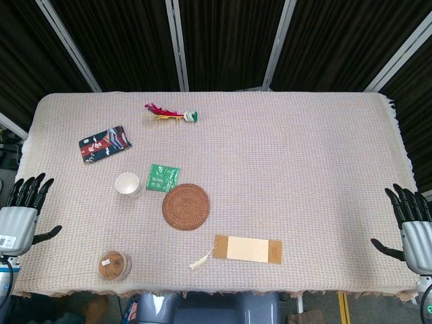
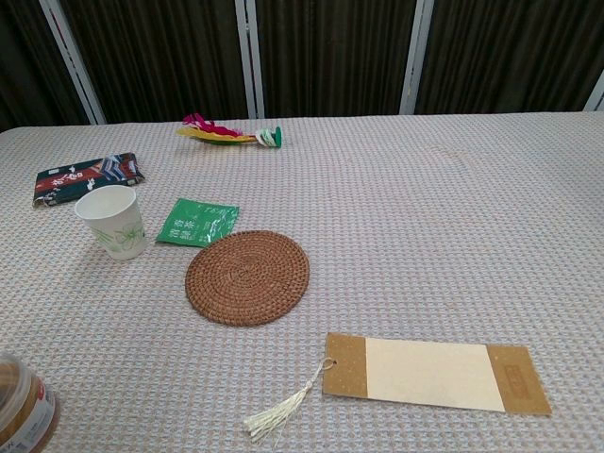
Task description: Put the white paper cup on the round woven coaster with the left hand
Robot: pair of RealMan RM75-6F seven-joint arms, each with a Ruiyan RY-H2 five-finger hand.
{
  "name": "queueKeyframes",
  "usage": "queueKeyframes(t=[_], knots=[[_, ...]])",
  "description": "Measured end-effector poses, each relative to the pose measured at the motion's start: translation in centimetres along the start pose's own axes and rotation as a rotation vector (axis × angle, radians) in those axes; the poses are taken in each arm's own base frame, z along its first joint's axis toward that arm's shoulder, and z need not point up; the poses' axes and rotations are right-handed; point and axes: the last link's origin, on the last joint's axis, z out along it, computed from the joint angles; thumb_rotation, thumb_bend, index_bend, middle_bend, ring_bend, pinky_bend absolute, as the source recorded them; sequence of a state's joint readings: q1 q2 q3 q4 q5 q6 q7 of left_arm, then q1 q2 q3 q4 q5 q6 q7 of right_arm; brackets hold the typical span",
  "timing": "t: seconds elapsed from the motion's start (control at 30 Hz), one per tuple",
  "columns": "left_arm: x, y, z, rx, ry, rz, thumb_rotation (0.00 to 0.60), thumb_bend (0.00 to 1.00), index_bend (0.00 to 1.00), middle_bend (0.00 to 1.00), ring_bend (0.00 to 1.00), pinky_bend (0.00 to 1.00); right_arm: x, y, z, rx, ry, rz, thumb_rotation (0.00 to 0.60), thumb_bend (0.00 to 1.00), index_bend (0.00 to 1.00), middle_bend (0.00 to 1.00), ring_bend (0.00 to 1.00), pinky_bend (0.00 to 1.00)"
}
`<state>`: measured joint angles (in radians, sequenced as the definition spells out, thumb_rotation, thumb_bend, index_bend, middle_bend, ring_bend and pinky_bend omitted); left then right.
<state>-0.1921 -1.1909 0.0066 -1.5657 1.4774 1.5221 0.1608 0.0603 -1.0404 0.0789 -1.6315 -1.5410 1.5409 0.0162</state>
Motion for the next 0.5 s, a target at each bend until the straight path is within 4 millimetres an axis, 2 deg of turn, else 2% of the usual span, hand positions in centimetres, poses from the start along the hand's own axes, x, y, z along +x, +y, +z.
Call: queueKeyframes(t=[0.27,0.37,0.5], knots=[[-0.2,0.3,0.9,-0.017,-0.011,-0.006,0.6,0.0,0.0,0.0,0.0,0.0,0.0,0.0,-0.2,-0.005,0.004,-0.01,0.6,0.0,0.0,0.0,0.0,0.0],[-0.2,1.1,1.9,-0.039,-0.016,0.001,0.6,0.0,0.0,0.0,0.0,0.0,0.0,0.0,-0.3,-0.004,0.003,-0.009,0.6,0.0,0.0,0.0,0.0,0.0],[-0.1,3.2,4.4,-0.098,-0.022,0.011,0.6,0.0,0.0,0.0,0.0,0.0,-0.1,-0.2,-0.3,-0.004,-0.005,-0.002,0.6,0.0,0.0,0.0,0.0,0.0]])
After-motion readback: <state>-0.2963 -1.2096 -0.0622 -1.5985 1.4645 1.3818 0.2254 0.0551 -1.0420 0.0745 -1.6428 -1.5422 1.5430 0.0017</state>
